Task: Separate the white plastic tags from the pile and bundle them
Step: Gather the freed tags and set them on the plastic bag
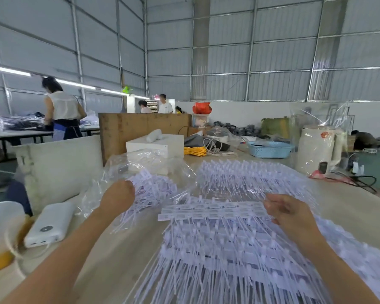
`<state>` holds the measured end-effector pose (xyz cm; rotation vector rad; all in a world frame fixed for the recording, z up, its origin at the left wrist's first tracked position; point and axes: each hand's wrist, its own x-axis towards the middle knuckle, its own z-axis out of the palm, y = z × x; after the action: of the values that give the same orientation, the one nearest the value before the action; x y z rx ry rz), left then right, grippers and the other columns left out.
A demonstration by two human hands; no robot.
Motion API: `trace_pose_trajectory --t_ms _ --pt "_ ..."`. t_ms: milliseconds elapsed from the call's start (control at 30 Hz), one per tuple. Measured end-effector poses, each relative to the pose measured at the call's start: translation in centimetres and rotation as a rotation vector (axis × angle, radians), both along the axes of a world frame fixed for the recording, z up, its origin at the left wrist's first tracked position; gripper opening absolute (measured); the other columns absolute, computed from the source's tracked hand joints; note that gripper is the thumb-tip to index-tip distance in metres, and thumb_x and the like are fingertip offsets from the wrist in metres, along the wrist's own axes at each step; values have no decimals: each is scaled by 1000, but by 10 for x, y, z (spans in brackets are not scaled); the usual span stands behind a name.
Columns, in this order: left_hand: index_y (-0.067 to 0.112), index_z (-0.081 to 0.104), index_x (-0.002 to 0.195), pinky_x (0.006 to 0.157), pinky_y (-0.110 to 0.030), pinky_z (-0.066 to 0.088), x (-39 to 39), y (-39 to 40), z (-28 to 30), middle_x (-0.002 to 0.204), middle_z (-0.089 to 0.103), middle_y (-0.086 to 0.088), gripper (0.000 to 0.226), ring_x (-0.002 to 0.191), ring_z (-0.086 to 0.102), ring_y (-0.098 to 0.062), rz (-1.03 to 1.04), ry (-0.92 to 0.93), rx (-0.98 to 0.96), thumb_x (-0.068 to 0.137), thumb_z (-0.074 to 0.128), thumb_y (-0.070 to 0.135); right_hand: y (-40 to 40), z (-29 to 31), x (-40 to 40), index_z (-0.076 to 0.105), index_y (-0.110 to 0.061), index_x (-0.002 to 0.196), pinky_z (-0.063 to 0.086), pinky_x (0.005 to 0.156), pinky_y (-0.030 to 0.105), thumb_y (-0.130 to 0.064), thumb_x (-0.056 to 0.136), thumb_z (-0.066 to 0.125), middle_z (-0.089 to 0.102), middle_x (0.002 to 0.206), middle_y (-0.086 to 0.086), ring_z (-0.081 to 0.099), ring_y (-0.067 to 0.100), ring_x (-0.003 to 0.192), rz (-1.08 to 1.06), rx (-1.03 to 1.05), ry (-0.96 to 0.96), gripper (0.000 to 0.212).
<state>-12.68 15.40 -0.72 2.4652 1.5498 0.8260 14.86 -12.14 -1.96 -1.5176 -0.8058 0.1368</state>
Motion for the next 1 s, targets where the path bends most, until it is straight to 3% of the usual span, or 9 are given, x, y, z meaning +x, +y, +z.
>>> trace_pose_trajectory --t_ms 100,200,367,533,700,767,833,900,1000 --pt "0 61 109 89 -31 46 0 9 -9 113 63 -16 28 107 58 -28 62 131 33 96 36 5 5 -6 3 67 -4 105 49 63 17 -4 84 67 67 88 6 60 16 77 -32 -85 -72 20" --pt "2 57 111 87 -33 46 6 13 -14 112 61 -17 26 104 59 -30 107 217 62 91 41 4 9 -11 3 67 -5 105 45 64 7 -5 84 67 67 85 4 61 19 81 -31 -184 -156 20" --pt "12 54 112 88 -34 42 14 6 -17 111 62 -7 27 105 56 -24 212 351 110 86 46 12 9 -11 -3 67 -9 102 48 81 30 -6 85 66 66 86 3 63 20 82 -6 -281 -252 18" --pt "11 56 110 89 -37 40 26 -15 2 108 62 -6 30 107 56 -27 267 294 270 81 54 16 8 -10 -6 66 -7 102 50 82 33 -5 86 65 65 87 6 62 21 81 -6 -292 -264 16" --pt "11 60 114 83 -41 38 67 -63 32 110 60 -10 31 104 52 -32 -57 0 449 83 59 13 7 -7 -7 67 -7 102 49 71 19 -5 86 64 64 84 2 60 14 73 -16 -245 -228 16" --pt "10 64 106 82 -41 41 91 -89 38 105 62 -9 24 99 53 -30 -307 -142 478 82 61 10 3 -3 -2 68 -7 101 46 63 12 -7 87 65 64 82 0 58 10 68 -60 -230 -242 14" --pt "11 67 97 80 -35 47 114 -114 40 98 65 -6 16 91 56 -22 -602 -198 382 84 59 6 -4 3 6 69 -9 101 43 61 11 -10 88 64 65 84 2 56 8 67 -142 -233 -284 14" --pt "12 68 93 80 -28 47 137 -132 36 93 66 -4 13 87 58 -18 -816 -122 232 87 57 7 -14 6 17 69 -11 102 43 66 16 -13 89 62 68 91 3 56 10 70 -256 -291 -363 15" --pt "11 66 101 77 -24 44 168 -142 24 98 65 -4 18 91 59 -18 -866 156 146 92 55 23 -25 4 29 66 -13 110 42 80 24 -16 92 56 67 107 4 60 19 93 -384 -457 -418 21"
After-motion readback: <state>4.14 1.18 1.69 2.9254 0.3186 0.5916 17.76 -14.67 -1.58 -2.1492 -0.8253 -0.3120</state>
